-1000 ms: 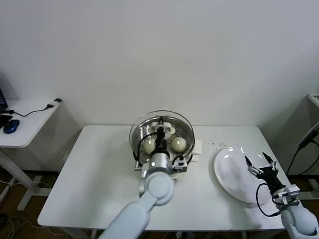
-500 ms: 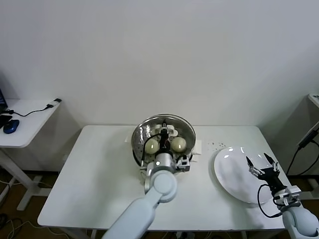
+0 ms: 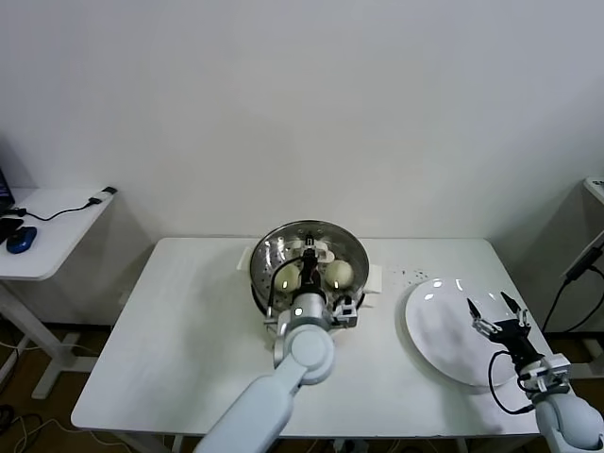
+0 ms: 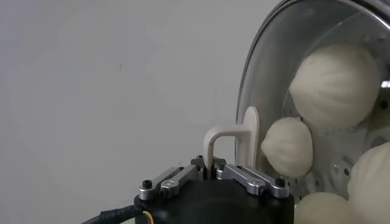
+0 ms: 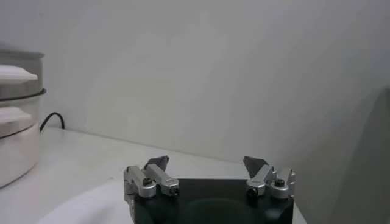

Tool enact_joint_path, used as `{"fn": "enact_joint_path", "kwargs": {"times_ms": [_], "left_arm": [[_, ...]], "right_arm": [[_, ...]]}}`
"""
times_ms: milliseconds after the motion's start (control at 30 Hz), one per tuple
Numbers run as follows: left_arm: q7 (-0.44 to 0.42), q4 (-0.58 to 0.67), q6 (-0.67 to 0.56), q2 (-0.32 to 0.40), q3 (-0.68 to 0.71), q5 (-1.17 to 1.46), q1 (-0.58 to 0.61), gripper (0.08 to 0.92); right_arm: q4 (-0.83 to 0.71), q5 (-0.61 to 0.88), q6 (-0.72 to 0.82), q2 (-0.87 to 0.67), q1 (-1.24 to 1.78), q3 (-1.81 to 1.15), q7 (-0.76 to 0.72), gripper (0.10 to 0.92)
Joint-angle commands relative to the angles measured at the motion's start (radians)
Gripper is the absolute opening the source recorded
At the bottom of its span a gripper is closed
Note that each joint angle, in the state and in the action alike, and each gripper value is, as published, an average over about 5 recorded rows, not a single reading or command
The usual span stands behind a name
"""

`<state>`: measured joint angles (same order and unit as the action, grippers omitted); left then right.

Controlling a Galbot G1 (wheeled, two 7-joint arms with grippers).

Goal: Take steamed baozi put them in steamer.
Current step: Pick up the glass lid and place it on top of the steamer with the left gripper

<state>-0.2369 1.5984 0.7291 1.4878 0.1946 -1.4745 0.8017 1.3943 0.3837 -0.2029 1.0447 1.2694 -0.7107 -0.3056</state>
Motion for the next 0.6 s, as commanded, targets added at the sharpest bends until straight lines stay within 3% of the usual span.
{"fn": "enact_joint_path", "kwargs": {"times_ms": [33, 267, 600], "left_arm": [[-0.001, -0.010, 0.004, 0.002, 0.001, 0.011, -0.002, 0.149], [-0.057, 0.055, 0.007, -0.028, 0.011, -0.004, -0.001, 0.182], [-0.081, 0.235, 0.016, -0.127, 0.006, 0.014, 0.060, 0.465]], "right_arm": [[-0.004, -0.005, -0.002, 0.003, 0.000, -0.004, -0.003, 0.823], [-0.007, -0.009, -0.003, 0.005, -0.001, -0.010, -0.005, 0.823], [-0.020, -0.013, -0.003, 0.006, -0.002, -0.028, -0.009, 0.823]]}}
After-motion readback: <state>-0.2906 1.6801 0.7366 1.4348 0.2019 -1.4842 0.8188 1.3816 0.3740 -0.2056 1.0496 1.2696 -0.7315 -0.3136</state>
